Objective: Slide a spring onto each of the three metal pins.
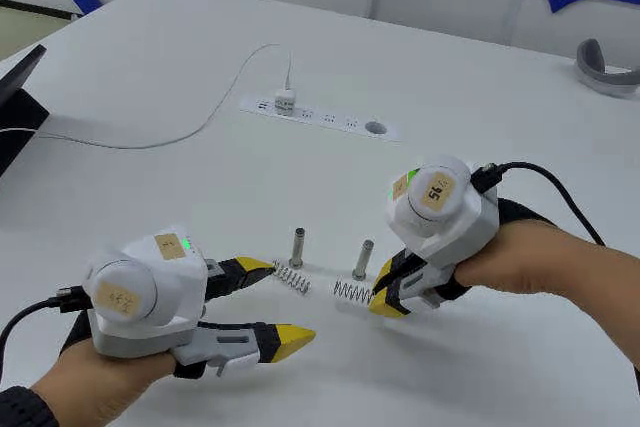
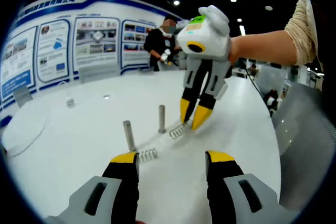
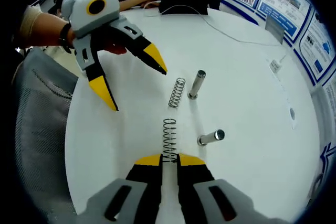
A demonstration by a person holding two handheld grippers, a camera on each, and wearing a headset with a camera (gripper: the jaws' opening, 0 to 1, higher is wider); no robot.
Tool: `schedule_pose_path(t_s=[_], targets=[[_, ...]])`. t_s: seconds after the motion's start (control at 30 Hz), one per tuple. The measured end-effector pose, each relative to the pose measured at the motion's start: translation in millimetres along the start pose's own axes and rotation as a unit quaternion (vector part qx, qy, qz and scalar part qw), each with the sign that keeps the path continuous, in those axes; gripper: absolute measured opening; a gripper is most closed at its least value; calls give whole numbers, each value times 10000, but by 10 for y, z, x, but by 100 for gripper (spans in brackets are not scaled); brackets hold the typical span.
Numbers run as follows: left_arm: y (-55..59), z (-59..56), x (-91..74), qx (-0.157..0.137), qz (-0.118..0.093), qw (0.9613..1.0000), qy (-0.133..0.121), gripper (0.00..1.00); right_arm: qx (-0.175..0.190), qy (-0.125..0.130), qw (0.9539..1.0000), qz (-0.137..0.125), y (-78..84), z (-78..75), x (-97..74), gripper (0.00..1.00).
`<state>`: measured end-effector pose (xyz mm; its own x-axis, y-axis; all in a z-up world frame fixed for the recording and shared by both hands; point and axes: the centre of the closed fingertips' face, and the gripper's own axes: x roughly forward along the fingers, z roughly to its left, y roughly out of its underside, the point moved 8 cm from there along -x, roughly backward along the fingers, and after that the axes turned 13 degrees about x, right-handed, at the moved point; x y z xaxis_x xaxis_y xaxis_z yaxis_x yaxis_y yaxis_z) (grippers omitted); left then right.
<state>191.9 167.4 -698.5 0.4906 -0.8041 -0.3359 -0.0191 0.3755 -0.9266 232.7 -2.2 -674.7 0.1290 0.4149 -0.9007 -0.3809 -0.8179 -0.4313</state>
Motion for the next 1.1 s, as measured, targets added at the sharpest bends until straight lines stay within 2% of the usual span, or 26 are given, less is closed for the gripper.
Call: schedule_pose_path(t_s=[0.17,0.47,0.83,1.1], targets=[[-32,-26,12,84,-44,9999,75,45,-143,-46,9999,-30,-23,33,-42,12],[-90,-73,65,203,-77,9996,178,41,-431,-171,9989,-61,-82,108,-83,12],[-148,-145,91,365,-128,9986,355,32,-960,-411,9945,-71,-183,246,-92,12],[-157,-228,124,491,-98,9974,516,29,-1126,-500,9924,-52,-194,280,-100,12]])
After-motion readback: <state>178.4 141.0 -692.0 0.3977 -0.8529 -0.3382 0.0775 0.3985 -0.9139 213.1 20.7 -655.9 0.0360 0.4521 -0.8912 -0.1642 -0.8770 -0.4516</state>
